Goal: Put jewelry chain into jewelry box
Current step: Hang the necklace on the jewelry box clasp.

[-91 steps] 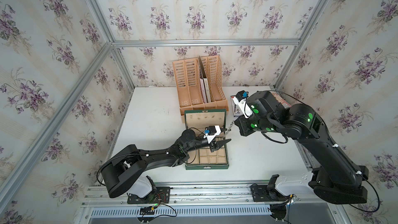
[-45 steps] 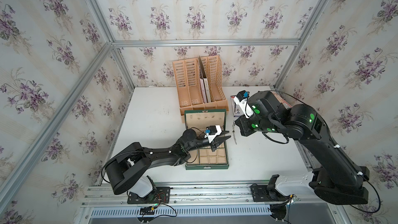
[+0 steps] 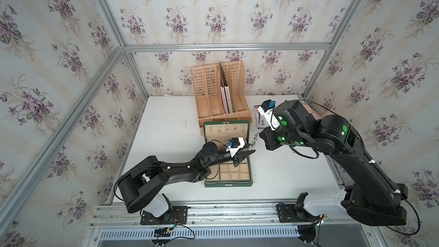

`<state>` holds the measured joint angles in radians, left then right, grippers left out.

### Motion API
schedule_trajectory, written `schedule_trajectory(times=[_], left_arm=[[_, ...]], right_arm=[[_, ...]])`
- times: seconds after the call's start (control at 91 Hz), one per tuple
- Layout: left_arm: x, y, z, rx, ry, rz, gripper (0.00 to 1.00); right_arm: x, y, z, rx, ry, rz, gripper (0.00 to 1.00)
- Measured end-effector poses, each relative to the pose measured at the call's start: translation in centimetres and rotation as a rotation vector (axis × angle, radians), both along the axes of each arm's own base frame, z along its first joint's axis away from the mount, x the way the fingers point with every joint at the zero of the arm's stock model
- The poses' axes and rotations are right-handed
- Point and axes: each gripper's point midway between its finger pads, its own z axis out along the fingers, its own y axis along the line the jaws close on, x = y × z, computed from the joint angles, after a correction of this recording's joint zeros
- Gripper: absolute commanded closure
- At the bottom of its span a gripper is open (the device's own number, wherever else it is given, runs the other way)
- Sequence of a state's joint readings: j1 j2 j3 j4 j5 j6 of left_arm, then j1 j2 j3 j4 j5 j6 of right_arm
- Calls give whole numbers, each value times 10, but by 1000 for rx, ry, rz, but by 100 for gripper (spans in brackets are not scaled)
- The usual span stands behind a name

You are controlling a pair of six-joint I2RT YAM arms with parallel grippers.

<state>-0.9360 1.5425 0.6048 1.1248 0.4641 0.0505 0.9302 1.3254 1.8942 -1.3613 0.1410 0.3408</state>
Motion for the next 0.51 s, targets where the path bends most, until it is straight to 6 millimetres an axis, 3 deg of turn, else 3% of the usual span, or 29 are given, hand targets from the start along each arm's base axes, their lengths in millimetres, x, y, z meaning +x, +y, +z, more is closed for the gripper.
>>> schedule_trajectory(times=[0.198,0.505], left_arm=[[0,-1,-3,3,2,-5,100],[-3,-2,-1,-3,-5,-22,100]], right_arm=[[0,-1,-1,-3,2,0,100],[-1,-2,1,2,-2,-1,100]])
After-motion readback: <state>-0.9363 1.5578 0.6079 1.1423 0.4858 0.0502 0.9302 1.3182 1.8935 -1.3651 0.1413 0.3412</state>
